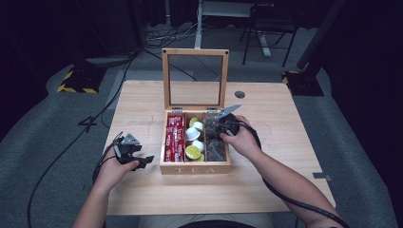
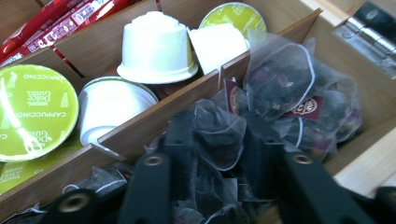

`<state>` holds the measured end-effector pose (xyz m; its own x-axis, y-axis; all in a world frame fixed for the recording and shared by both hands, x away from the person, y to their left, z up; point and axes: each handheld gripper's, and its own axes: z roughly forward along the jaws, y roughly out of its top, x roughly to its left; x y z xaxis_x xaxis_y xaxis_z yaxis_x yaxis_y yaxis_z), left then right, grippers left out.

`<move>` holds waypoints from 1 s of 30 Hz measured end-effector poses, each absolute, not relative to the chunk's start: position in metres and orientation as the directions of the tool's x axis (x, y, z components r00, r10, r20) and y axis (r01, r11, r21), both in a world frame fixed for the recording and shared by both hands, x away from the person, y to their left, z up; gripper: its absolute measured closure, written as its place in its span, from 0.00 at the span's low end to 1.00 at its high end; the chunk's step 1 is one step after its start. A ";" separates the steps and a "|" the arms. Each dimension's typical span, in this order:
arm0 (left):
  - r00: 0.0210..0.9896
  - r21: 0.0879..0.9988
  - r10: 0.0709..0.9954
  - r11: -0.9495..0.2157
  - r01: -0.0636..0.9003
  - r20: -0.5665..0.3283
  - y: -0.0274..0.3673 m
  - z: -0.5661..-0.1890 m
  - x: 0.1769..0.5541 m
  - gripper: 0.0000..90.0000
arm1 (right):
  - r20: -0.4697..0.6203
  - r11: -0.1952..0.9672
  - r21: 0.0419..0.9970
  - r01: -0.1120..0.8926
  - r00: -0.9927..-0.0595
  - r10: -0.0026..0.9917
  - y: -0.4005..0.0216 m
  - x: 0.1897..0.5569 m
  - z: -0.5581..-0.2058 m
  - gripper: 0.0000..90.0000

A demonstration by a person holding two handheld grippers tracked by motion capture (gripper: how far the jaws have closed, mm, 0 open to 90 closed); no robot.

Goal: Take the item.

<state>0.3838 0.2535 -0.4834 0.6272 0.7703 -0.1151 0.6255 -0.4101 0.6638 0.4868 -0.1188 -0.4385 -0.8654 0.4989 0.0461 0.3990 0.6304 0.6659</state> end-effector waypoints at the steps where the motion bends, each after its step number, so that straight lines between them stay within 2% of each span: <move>1: 0.627 0.664 0.770 -0.410 0.625 -0.115 0.253 -0.483 0.384 0.31 | 0.045 0.631 0.666 0.397 -0.866 0.498 -0.119 0.487 -0.438 0.78; 10: 0.629 0.668 0.769 -0.410 0.621 -0.113 0.253 -0.483 0.384 0.31 | 0.046 0.599 0.708 0.374 -0.871 0.489 -0.126 0.486 -0.431 0.91; 21: 0.628 0.673 0.771 -0.407 0.618 -0.111 0.252 -0.481 0.384 0.31 | 0.056 0.553 0.751 0.361 -0.869 0.492 -0.134 0.484 -0.419 0.93; 30: 0.627 0.678 0.771 -0.404 0.614 -0.109 0.253 -0.481 0.384 0.31 | 0.096 0.458 0.822 0.338 -0.876 0.473 -0.143 0.479 -0.400 0.93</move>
